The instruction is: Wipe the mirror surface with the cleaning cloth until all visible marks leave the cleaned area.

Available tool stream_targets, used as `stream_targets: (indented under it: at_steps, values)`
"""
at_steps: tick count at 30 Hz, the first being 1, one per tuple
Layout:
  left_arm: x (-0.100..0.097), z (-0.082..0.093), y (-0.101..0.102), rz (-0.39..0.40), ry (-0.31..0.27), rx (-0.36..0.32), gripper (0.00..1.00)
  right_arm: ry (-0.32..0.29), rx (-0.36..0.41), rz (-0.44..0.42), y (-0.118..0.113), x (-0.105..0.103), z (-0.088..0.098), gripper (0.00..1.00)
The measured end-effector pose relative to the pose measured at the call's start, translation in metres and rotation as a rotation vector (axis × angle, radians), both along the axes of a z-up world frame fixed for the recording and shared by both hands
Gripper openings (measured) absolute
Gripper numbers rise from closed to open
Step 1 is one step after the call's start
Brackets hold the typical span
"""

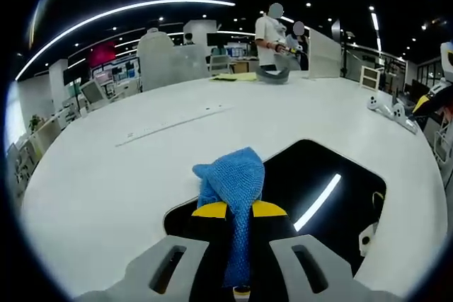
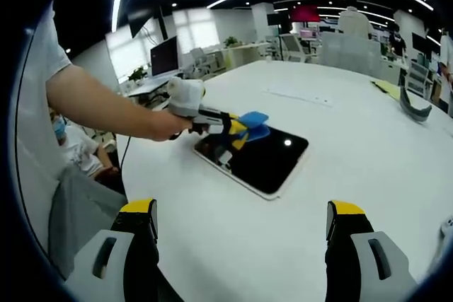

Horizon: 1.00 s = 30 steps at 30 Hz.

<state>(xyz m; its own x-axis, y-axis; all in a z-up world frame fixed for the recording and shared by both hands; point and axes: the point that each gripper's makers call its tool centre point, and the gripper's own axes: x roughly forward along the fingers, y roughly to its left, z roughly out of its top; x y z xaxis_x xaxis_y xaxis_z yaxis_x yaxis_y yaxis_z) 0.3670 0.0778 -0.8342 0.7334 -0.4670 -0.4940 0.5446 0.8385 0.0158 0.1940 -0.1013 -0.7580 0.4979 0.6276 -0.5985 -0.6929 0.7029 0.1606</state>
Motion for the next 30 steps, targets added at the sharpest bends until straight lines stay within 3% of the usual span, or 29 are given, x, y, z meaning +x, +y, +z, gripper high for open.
stream_targets:
  at_steps: [16, 30]
  values:
    - [0.0028, 0.0, 0.0011, -0.016, -0.003, 0.005, 0.07, 0.004, -0.002, -0.005, -0.0014, 0.0024, -0.0011, 1.0]
    - [0.01, 0.0005, 0.0081, 0.023, 0.0, -0.005, 0.07, 0.002, -0.004, -0.018, -0.0055, 0.0036, 0.001, 1.0]
